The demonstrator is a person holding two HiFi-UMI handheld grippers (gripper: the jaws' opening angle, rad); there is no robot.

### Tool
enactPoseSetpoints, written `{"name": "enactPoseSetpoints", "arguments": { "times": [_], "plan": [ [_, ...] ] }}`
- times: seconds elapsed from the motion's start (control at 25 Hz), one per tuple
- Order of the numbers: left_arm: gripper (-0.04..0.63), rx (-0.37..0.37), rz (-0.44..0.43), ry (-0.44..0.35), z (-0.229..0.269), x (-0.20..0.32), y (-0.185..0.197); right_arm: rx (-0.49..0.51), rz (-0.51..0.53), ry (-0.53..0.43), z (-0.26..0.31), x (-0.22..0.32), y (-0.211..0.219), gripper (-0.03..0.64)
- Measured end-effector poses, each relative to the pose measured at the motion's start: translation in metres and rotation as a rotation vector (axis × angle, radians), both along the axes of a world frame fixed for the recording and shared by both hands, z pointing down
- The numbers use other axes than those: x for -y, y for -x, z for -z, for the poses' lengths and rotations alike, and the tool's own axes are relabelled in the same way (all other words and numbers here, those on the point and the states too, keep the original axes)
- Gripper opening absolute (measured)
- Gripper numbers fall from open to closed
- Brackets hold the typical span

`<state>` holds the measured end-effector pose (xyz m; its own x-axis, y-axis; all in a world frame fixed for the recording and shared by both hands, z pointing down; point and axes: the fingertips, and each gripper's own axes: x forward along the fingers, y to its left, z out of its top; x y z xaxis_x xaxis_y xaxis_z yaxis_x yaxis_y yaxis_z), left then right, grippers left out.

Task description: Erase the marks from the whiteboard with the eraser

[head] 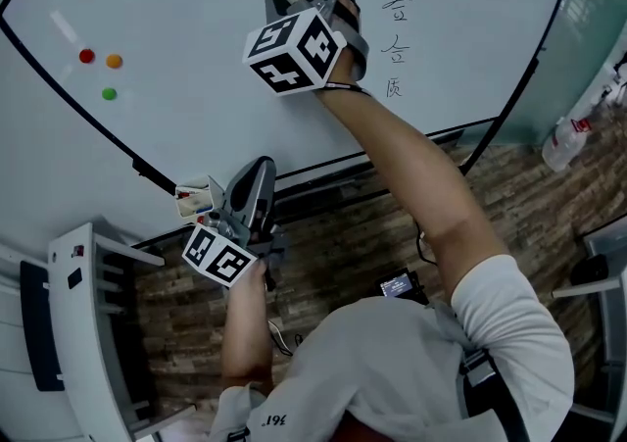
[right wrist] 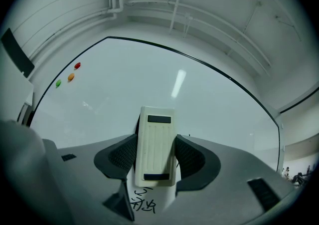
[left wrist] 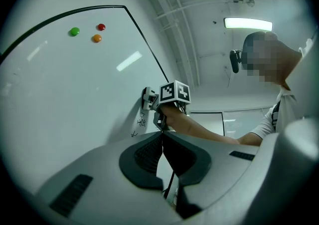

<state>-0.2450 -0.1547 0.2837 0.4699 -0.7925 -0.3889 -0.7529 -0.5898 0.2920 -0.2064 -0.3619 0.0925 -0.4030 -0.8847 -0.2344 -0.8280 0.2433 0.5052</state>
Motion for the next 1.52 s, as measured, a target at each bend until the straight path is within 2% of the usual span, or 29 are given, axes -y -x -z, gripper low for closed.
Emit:
{"name": "enactPoseSetpoints", "arguments": {
  "times": [0.28, 1.0, 1.52],
  "plan": [
    [0.008, 0.006, -0.018, 0.004, 0.001, 0.013, -0.027, 0.021, -0.021, 0.012, 0.004, 0.017, -0.041, 0.250],
    [0.008, 0.026, -0.072, 0.029, -0.002, 0.034, -0.064, 0.057, -0.128, 0.027, 0.001, 0.059, -0.156, 0.250],
    [0.008, 0.056, -0.117, 0.038, -0.001, 0.053, -0.098, 0.051, -0.208, 0.047, -0.012, 0.085, -0.229, 0.250]
  ]
}}
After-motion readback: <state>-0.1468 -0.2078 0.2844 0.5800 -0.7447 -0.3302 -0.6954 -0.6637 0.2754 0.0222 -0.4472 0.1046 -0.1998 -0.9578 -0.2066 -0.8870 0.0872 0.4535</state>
